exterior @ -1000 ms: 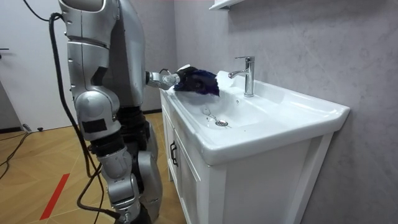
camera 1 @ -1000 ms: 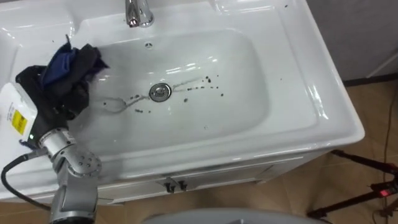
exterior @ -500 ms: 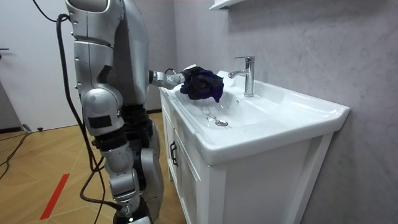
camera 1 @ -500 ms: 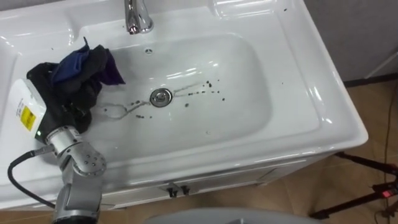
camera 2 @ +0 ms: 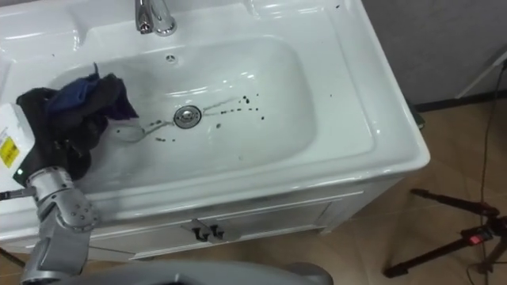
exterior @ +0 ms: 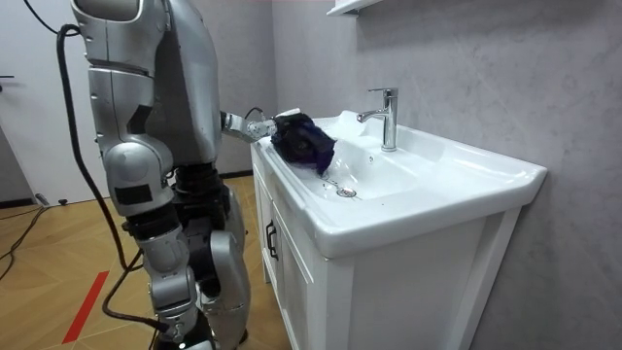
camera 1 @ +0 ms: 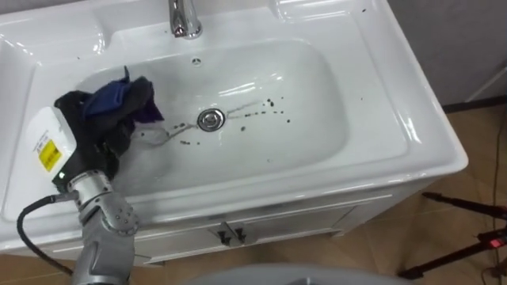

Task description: Wipe basin

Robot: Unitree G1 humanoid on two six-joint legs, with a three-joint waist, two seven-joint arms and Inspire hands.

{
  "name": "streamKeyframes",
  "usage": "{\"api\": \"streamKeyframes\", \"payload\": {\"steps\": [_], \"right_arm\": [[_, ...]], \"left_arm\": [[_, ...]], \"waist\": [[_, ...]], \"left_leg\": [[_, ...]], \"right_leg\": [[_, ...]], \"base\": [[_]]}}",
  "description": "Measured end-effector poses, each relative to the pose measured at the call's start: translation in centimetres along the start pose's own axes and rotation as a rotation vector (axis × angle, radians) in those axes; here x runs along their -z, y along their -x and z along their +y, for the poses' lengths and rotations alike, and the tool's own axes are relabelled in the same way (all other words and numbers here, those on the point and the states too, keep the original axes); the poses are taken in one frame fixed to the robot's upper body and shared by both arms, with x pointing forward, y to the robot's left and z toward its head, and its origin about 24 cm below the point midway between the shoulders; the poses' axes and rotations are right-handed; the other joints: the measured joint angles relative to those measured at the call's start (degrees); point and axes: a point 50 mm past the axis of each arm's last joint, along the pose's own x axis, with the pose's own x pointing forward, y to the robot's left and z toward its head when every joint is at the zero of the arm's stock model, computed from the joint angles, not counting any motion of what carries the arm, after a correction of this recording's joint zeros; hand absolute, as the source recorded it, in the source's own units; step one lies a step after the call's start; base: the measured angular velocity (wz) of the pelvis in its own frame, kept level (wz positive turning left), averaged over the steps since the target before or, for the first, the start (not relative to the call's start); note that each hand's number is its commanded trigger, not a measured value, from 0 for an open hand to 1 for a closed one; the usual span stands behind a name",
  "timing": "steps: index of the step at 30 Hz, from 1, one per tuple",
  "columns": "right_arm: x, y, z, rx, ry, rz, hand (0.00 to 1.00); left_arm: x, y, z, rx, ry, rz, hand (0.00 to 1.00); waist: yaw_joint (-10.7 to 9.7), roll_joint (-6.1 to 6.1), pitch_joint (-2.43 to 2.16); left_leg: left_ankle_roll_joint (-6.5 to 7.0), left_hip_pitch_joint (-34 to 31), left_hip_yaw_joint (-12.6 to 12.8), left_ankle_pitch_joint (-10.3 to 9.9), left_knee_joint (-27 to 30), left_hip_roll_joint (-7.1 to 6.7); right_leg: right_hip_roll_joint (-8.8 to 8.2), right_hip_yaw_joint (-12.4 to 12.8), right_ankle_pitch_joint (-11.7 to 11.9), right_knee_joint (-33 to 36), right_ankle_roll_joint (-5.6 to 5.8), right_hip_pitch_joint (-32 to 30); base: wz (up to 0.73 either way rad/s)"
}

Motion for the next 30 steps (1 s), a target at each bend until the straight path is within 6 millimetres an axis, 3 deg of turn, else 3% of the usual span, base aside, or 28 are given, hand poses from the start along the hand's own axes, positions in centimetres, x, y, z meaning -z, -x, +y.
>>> {"api": "streamKeyframes", "payload": {"steps": [18, 23, 30], "right_arm": [[-1.0, 0.1, -0.2, -0.005, 0.021, -0.035, 0.00], [-0.9, 0.1, -0.2, -0.006, 0.020, -0.030, 0.00], [-0.9, 0.1, -0.3, -0.002, 0.021, -0.034, 0.00]], "left_arm": [[-0.8, 0.6, -1.5, 0.170, -0.321, -0.133, 1.00], [-0.6, 0.7, -1.8, 0.234, -0.347, -0.121, 1.00], [-0.6, 0.7, -2.5, 0.314, -0.384, -0.141, 1.00]], "waist": [[-0.4, -0.67, 0.55], [-1.7, -0.82, 0.64], [-2.4, -0.20, 0.69]], "left_leg": [[0.01, -0.1, 1.6, 0.0, -0.3, 0.05], [0.01, -0.1, 1.7, 0.0, -0.3, 0.03], [0.01, -0.1, 1.7, 0.0, -0.2, 0.00]], "right_leg": [[-0.03, 0.7, 0.0, 0.1, 0.00, 0.2], [-0.03, 0.7, 0.0, 0.0, 0.00, 0.2], [-0.03, 0.8, 0.1, 0.0, 0.06, 0.2]], "base": [[-0.03], [0.00], [0.00]]}}
